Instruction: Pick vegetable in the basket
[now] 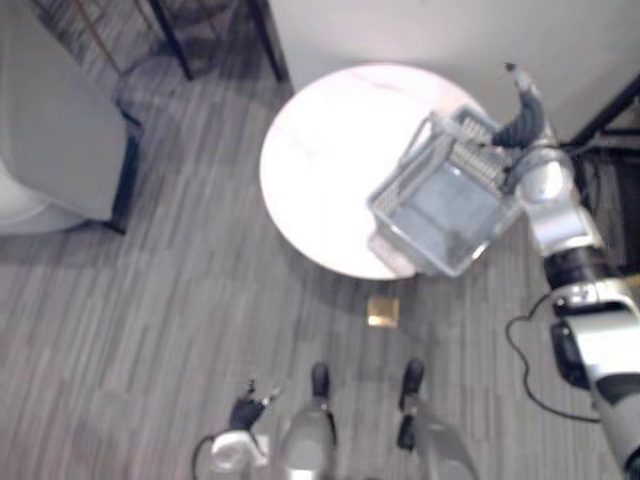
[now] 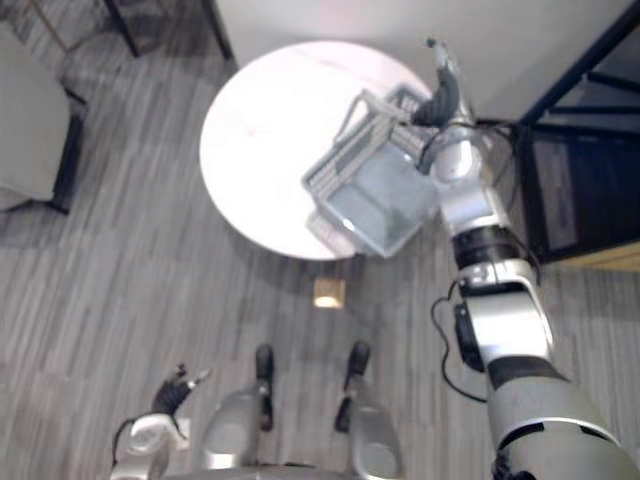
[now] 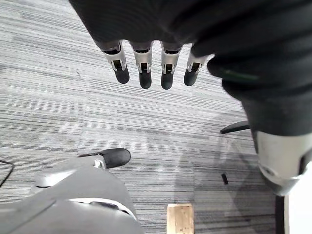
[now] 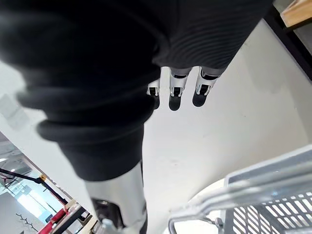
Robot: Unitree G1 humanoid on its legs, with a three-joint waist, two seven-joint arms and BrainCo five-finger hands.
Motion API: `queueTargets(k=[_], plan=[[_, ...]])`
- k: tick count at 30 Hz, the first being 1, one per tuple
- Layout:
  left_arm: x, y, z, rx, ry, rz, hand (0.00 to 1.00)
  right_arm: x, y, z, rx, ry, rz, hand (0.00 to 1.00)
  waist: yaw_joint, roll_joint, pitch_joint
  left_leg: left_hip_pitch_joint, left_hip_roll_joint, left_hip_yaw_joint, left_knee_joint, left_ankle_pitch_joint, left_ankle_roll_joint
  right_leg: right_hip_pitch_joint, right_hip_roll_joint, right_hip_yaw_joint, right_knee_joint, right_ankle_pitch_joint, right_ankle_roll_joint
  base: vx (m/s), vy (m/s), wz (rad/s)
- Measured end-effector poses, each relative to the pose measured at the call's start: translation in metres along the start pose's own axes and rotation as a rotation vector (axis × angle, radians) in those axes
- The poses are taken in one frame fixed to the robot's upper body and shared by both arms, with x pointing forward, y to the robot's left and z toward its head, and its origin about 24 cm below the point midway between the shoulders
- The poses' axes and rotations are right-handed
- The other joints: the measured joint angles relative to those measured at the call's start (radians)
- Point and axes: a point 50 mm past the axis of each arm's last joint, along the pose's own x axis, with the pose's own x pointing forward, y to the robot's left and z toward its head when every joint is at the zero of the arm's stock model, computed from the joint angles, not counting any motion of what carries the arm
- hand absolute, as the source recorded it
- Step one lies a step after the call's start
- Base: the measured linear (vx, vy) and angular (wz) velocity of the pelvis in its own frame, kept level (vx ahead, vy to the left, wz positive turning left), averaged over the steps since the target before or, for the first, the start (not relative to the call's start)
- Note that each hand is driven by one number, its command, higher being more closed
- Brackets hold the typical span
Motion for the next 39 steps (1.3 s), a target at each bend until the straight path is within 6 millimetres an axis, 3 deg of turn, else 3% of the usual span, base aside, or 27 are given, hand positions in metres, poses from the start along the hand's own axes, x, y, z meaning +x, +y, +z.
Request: queueTargets(k=[5, 11, 12, 18, 25, 28, 31, 34, 36, 39], plan=[[0.004, -0.003, 0.010, 0.001, -0.039, 0.006, 0.00, 0.010, -0.014, 0.004, -0.038, 0.008, -0.019, 0.00, 0.003, 0.007, 0.038, -0.048, -0.006, -0.015, 0.007, 0.010, 0.003, -0.030, -0.003, -0.002, -0.016, 0.020, 0.010, 0.00, 0.011, 0.08], [0.009, -0.015, 0.023, 0.002, -0.075, -0.027, 0.00, 0.009, -0.018, -0.017, -0.062, 0.099, -0.028, 0.00, 0.023, 0.027, 0.051, -0.103, -0.015, -0.027, 0.018, 0.014, 0.008, -0.076, -0.013, 0.005, -0.016, 0.042, 0.028, 0.01, 0.017, 0.05], [0.009, -0.017, 0.025, 0.008, -0.081, -0.031, 0.00, 0.014, -0.027, -0.011, -0.074, 0.080, -0.053, 1.00, 0.022, 0.038, 0.057, -0.121, -0.015, -0.030, 0.019, 0.017, 0.012, -0.094, -0.014, 0.009, -0.016, 0.057, 0.042, -0.03, 0.024, 0.05], [0.016, -0.028, 0.036, 0.015, -0.086, -0.059, 0.00, 0.024, -0.072, -0.006, -0.150, 0.080, -0.153, 1.00, 0.027, 0.062, 0.074, -0.198, -0.040, -0.051, 0.014, 0.041, 0.025, -0.162, -0.031, 0.038, -0.016, 0.068, 0.057, -0.02, 0.029, 0.11], [0.016, -0.033, 0.037, 0.030, -0.094, -0.077, 0.00, 0.022, -0.074, -0.013, -0.180, 0.103, -0.144, 1.00, 0.023, 0.067, 0.077, -0.187, -0.041, -0.049, 0.000, 0.056, 0.026, -0.161, -0.029, 0.060, -0.016, 0.072, 0.063, 0.00, 0.002, -0.01], [0.016, -0.034, 0.039, 0.024, -0.102, -0.079, 0.00, 0.015, -0.071, -0.028, -0.189, 0.130, -0.122, 1.00, 0.020, 0.067, 0.077, -0.145, -0.041, -0.046, -0.022, 0.063, 0.027, -0.129, -0.028, 0.063, -0.016, 0.076, 0.058, 0.01, 0.000, -0.01], [0.014, -0.034, 0.050, 0.003, -0.154, -0.075, 0.00, -0.008, -0.055, -0.060, -0.150, 0.193, -0.074, 1.00, 0.002, 0.057, 0.080, -0.072, -0.045, -0.029, -0.036, 0.061, 0.027, -0.070, -0.029, 0.087, -0.016, 0.076, 0.058, 0.04, 0.018, -0.08], [0.014, -0.033, 0.056, -0.005, -0.184, -0.073, 0.00, -0.026, -0.044, -0.079, -0.109, 0.229, -0.046, 1.00, -0.009, 0.046, 0.077, -0.017, -0.051, 0.005, -0.055, 0.060, 0.030, -0.039, -0.033, 0.109, -0.016, 0.073, 0.056, 0.02, 0.024, -0.28], [0.013, -0.032, 0.058, 0.003, -0.194, -0.075, 0.00, -0.045, -0.032, -0.099, -0.051, 0.287, -0.028, 1.00, -0.028, 0.020, 0.075, 0.037, -0.064, 0.036, -0.074, 0.058, 0.032, -0.010, -0.041, 0.121, -0.015, 0.026, 0.052, 0.01, 0.015, -0.38], [0.011, -0.032, 0.050, 0.019, -0.171, -0.097, 0.00, -0.085, -0.013, -0.130, 0.020, 0.381, -0.011, 1.00, -0.063, -0.033, 0.045, 0.088, -0.062, 0.076, -0.096, 0.056, 0.027, 0.009, -0.029, 0.154, -0.012, 0.018, 0.053, 0.03, 0.001, -0.37]])
